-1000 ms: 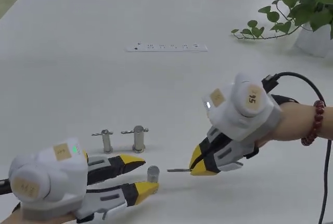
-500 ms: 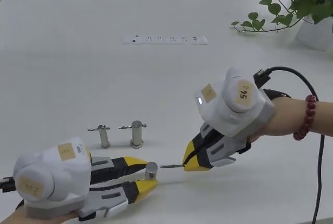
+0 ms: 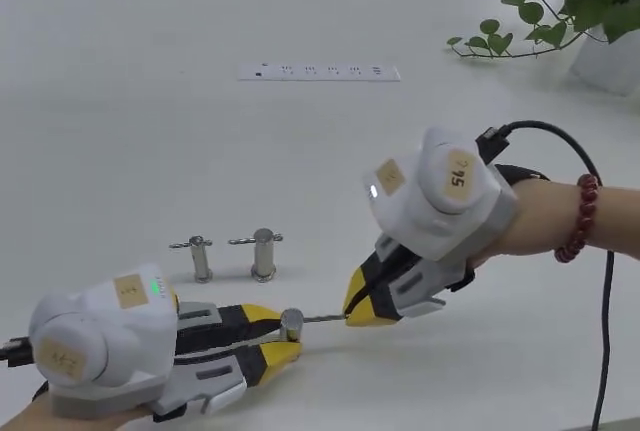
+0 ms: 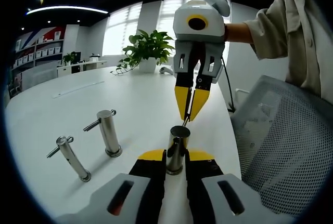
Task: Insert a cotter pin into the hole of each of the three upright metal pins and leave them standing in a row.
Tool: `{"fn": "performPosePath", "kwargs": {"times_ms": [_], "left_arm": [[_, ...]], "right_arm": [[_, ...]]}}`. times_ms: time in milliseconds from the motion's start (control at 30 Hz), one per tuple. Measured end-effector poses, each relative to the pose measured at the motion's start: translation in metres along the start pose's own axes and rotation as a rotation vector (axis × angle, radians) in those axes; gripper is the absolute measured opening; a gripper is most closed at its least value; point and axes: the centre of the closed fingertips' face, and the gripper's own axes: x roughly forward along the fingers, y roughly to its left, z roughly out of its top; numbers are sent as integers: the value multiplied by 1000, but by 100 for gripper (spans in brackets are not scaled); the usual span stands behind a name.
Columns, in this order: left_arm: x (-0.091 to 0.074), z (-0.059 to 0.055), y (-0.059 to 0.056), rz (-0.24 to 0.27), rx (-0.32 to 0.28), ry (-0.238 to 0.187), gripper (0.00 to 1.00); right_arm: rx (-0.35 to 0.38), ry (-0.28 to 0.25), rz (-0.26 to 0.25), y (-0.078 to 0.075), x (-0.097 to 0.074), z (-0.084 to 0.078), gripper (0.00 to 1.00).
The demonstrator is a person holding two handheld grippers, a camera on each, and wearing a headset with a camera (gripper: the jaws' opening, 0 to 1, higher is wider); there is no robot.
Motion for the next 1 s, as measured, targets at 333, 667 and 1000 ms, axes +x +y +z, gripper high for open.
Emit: {"fn": "performPosePath", "kwargs": {"times_ms": [333,667,1000], "left_arm": [[1,0,0,-4,16,2,12],[2,0,0,-7,37,3,11],[3,0,0,-9,33,3,11]], "right_arm": [[-14,18,6,1,0,-1,3],[-35,31,2,0,-1,-1,3],[-44,14,-1,0,-3,5,3]]}}
